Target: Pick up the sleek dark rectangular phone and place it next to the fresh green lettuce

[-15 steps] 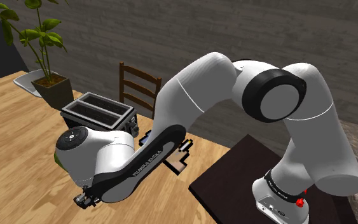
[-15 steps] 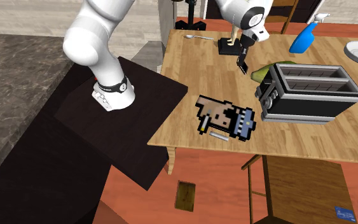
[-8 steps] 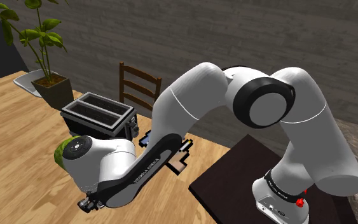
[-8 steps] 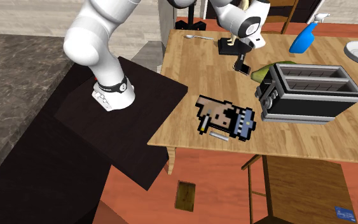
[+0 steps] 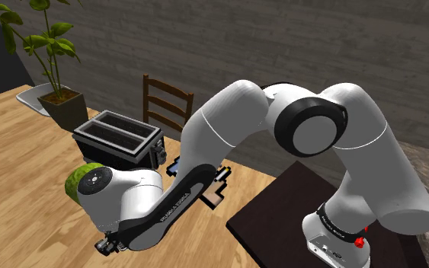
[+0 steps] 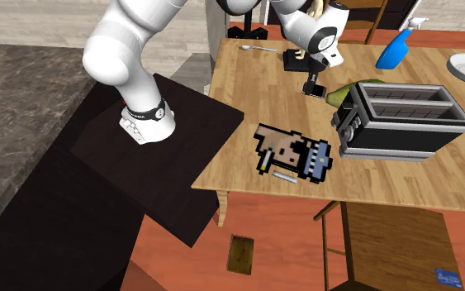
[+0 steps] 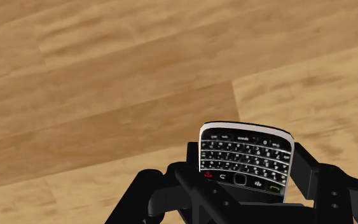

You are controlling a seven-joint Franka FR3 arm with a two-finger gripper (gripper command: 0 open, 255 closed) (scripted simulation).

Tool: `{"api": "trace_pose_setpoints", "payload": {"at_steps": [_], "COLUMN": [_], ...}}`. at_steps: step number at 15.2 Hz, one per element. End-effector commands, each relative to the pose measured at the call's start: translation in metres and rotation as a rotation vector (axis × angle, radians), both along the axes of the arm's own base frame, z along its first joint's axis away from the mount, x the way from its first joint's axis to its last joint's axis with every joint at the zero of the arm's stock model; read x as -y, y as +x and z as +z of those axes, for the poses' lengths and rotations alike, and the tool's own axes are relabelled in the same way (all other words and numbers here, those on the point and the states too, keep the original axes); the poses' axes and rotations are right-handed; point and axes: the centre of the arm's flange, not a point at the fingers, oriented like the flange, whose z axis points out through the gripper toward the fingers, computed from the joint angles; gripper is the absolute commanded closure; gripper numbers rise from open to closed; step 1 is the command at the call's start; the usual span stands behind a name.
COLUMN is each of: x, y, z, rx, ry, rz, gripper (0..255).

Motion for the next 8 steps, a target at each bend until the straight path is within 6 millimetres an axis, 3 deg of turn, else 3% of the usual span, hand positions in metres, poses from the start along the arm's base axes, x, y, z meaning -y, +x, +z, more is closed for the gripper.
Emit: {"api": "trace_pose_setpoints", "payload": {"at_steps": [1, 2, 3, 8], "x": [0.0000, 0.0000, 0.0000, 0.0000], "y": [0.0000, 0.0000, 0.0000, 0.0000], "z": [0.0000, 0.0000, 0.0000, 0.0000], "rx": [0.000, 0.000, 0.000, 0.000], "ry": [0.000, 0.000, 0.000, 0.000], "rz": [0.000, 0.000, 0.000, 0.000], "gripper": [255, 255, 0, 0]}}
